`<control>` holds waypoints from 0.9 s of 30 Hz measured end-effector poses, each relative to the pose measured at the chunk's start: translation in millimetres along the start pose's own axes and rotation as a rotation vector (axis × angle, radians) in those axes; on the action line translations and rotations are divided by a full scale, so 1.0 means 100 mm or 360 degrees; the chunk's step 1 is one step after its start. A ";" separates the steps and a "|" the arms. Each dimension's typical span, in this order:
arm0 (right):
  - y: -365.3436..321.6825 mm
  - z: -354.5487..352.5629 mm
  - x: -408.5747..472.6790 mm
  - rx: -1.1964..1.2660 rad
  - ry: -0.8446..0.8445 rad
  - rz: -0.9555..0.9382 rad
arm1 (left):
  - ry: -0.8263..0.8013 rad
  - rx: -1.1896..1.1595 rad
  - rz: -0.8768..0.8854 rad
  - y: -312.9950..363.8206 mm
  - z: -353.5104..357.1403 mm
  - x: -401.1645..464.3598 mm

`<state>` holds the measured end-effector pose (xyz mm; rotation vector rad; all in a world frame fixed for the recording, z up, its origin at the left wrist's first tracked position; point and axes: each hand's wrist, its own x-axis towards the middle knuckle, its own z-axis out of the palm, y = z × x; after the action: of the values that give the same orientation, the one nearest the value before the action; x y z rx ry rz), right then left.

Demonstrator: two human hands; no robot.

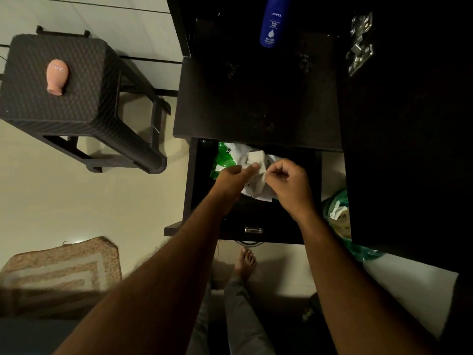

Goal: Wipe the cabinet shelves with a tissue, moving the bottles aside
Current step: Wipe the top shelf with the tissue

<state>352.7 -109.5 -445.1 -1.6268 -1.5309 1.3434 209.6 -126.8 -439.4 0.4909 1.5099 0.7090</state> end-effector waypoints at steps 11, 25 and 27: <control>-0.02 -0.10 -0.35 0.0056 0.0109 0.0338 | 0.0089 -0.0522 -0.0006 -0.03 -0.20 -0.33; 0.10 0.17 -1.42 0.1089 0.0948 0.1577 | 0.0603 -0.1139 -0.0379 -0.76 -0.30 -1.38; 0.07 0.20 -1.31 0.1194 0.0899 0.1555 | 0.0753 -0.1103 -0.0445 -0.79 -0.23 -1.38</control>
<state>355.6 -239.4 -419.1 -1.9880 0.1882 1.4221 205.7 -281.4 -395.3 -0.4326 1.5933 1.1054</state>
